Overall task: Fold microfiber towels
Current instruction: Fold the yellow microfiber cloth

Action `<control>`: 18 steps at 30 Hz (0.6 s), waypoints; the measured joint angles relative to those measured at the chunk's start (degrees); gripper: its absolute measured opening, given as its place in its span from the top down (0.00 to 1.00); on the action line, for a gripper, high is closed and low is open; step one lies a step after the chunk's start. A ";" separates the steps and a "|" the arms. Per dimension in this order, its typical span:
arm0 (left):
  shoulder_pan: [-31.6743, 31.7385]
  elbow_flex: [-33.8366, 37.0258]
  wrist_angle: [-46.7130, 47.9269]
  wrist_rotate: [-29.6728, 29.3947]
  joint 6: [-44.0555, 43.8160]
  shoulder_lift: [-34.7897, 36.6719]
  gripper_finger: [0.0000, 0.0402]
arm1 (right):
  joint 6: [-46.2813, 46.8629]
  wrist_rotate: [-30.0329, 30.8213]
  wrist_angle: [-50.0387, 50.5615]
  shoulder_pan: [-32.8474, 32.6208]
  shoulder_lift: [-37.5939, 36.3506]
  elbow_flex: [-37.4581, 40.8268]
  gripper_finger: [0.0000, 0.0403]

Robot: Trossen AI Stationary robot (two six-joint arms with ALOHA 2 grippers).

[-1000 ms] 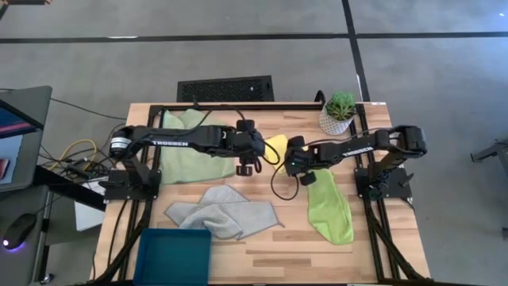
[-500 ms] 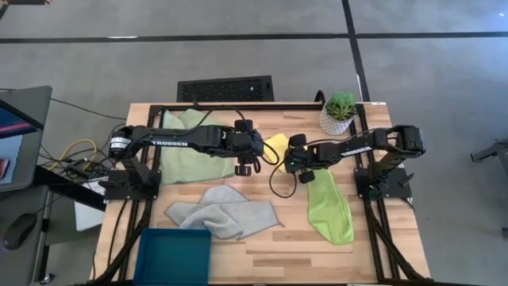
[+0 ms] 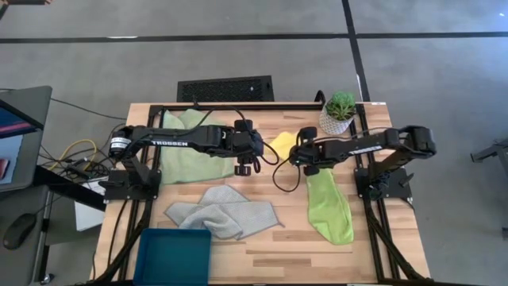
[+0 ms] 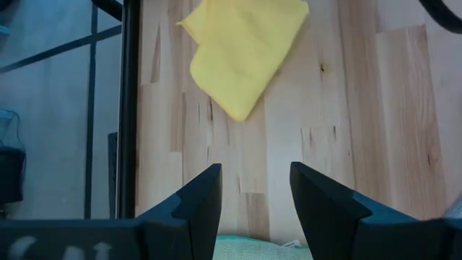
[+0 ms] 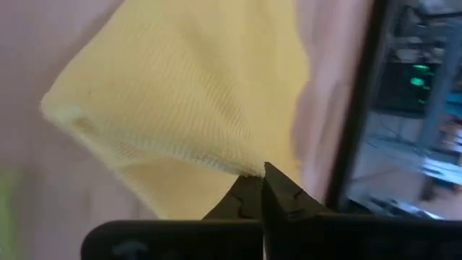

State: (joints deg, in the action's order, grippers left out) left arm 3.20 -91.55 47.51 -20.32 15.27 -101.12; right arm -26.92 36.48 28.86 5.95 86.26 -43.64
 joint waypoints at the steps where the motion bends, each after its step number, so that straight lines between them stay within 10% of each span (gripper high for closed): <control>1: 0.00 0.00 0.02 0.00 0.00 0.00 0.61 | 0.00 1.34 0.31 -0.14 -0.29 0.00 0.99; 18: 0.00 0.00 0.43 0.00 0.04 -0.04 0.61 | 12.94 5.64 13.85 1.35 -0.74 0.00 0.99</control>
State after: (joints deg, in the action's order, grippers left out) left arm 3.20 -91.55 47.94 -20.32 15.31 -101.16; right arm -13.98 42.12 42.71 7.29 85.52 -43.64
